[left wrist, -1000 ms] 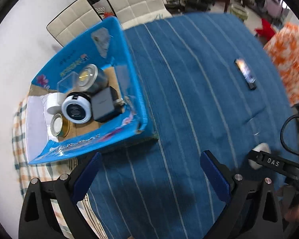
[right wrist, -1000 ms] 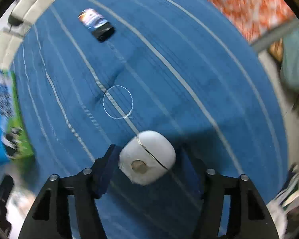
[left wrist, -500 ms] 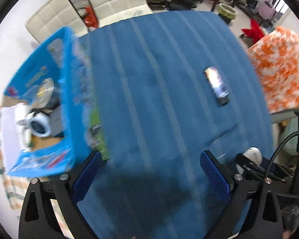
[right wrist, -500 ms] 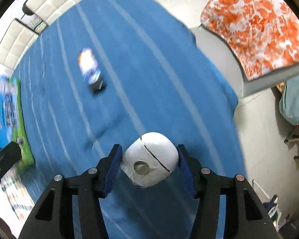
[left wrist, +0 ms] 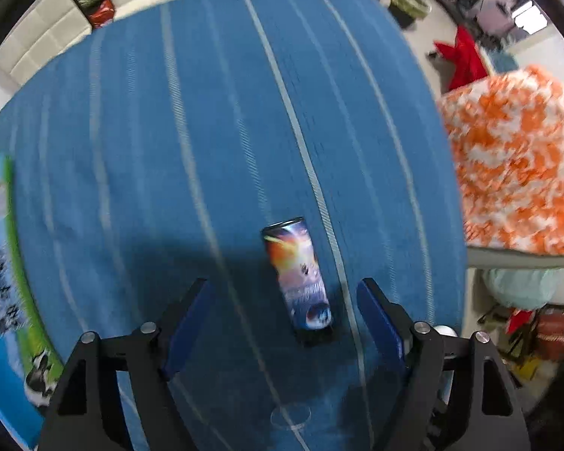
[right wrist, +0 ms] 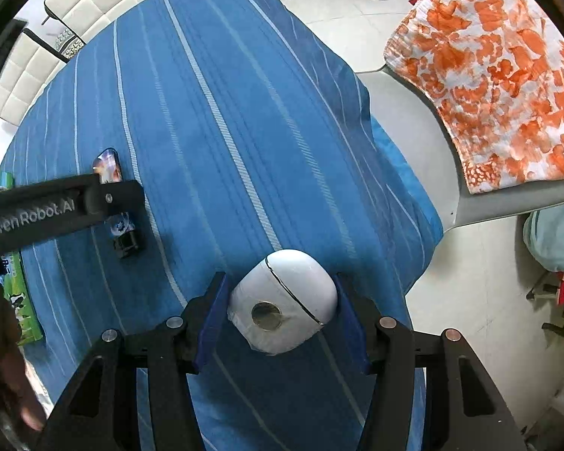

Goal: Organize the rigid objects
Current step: 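Grasp the white egg speaker with the right tool while the left tool grasps the printed bottle, then carry the speaker and bottle into the carton and release both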

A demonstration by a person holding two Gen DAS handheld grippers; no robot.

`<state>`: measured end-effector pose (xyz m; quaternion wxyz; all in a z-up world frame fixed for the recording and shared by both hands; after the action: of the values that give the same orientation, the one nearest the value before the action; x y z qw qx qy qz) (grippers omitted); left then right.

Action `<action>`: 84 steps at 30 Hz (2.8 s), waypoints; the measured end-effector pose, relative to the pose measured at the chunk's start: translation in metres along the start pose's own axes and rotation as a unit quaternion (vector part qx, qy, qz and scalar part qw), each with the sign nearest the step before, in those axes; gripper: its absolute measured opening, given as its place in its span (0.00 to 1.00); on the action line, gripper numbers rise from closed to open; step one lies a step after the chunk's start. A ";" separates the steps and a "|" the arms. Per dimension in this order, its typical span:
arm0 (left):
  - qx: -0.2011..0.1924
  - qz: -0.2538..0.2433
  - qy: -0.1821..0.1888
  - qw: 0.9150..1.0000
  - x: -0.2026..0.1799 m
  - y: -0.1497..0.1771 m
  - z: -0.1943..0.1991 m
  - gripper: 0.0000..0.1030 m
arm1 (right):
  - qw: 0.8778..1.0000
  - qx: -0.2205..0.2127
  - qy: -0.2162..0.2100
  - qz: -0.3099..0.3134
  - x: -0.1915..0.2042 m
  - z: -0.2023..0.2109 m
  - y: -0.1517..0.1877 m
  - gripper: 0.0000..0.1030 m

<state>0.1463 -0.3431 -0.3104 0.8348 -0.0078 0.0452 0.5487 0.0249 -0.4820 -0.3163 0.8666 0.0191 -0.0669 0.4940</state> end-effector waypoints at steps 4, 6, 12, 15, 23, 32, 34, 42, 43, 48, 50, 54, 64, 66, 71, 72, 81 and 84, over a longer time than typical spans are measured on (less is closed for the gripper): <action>-0.022 -0.027 -0.036 0.999 -0.008 0.001 0.001 0.36 | 1.000 -0.001 0.005 0.006 0.004 0.001 0.001 0.57; -0.032 -0.031 -0.053 0.998 -0.004 0.003 0.004 0.23 | 1.000 -0.002 0.000 0.006 0.007 0.004 0.001 0.57; -0.034 -0.018 -0.045 0.998 0.023 0.026 0.013 0.21 | 0.999 -0.022 -0.014 0.024 0.026 0.023 0.008 0.56; -0.042 -0.018 -0.044 0.998 0.033 0.042 0.022 0.21 | 0.998 -0.032 -0.023 0.038 0.042 0.038 0.015 0.56; -0.098 0.012 -0.029 0.995 0.072 0.085 0.080 0.21 | 0.992 -0.069 -0.048 0.098 0.101 0.092 0.042 0.56; -0.175 0.046 -0.010 0.983 0.149 0.135 0.178 0.21 | 0.976 -0.132 -0.076 0.153 0.194 0.175 0.089 0.56; -0.191 0.044 -0.011 0.981 0.167 0.145 0.197 0.21 | 0.972 -0.145 -0.082 0.163 0.218 0.190 0.099 0.56; -0.238 0.072 -0.033 0.968 0.251 0.187 0.251 0.22 | 0.957 -0.165 -0.114 0.211 0.315 0.220 0.135 0.56; -0.242 0.078 -0.035 0.967 0.263 0.193 0.256 0.21 | 0.955 -0.163 -0.118 0.216 0.326 0.221 0.138 0.56; -0.248 0.102 -0.045 0.962 0.311 0.207 0.268 0.22 | 0.949 -0.153 -0.125 0.245 0.382 0.213 0.153 0.56; -0.249 0.114 -0.047 0.961 0.332 0.214 0.269 0.21 | 0.949 -0.144 -0.125 0.252 0.399 0.206 0.156 0.56; -0.239 0.138 -0.051 0.960 0.367 0.221 0.259 0.21 | 0.948 -0.133 -0.115 0.264 0.426 0.184 0.155 0.56; -0.167 0.175 -0.015 0.970 0.432 0.206 0.187 0.21 | 0.959 -0.068 -0.116 0.248 0.469 0.089 0.132 0.56; -0.153 0.178 -0.009 0.972 0.439 0.200 0.171 0.21 | 0.963 -0.049 -0.120 0.237 0.477 0.068 0.126 0.56; -0.119 0.169 0.006 0.978 0.445 0.183 0.132 0.21 | 0.970 -0.019 -0.117 0.214 0.488 0.025 0.119 0.55; -0.113 0.167 0.007 0.979 0.446 0.181 0.126 0.21 | 0.971 -0.010 -0.110 0.210 0.489 0.017 0.117 0.54; -0.080 0.151 0.015 0.985 0.446 0.171 0.087 0.21 | 0.971 0.015 -0.088 0.221 0.502 -0.019 0.118 0.34; -0.076 0.150 0.014 0.986 0.448 0.169 0.081 0.21 | 0.971 0.021 -0.082 0.224 0.503 -0.028 0.118 0.34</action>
<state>0.1728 0.1396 -0.2611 0.7390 -0.0725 0.0159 0.6696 0.1798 0.0107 -0.2797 0.7250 0.0621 -0.1303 0.6734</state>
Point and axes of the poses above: each gripper's, at about its wrist camera, not at the fingertips, and z roughly against the way its jaws point, x to its left, y to its underside, the point moved 2 cm from there along -z, roughly the way its jaws point, and after that the axes turned 3 degrees about -y, right-handed, at the moved point
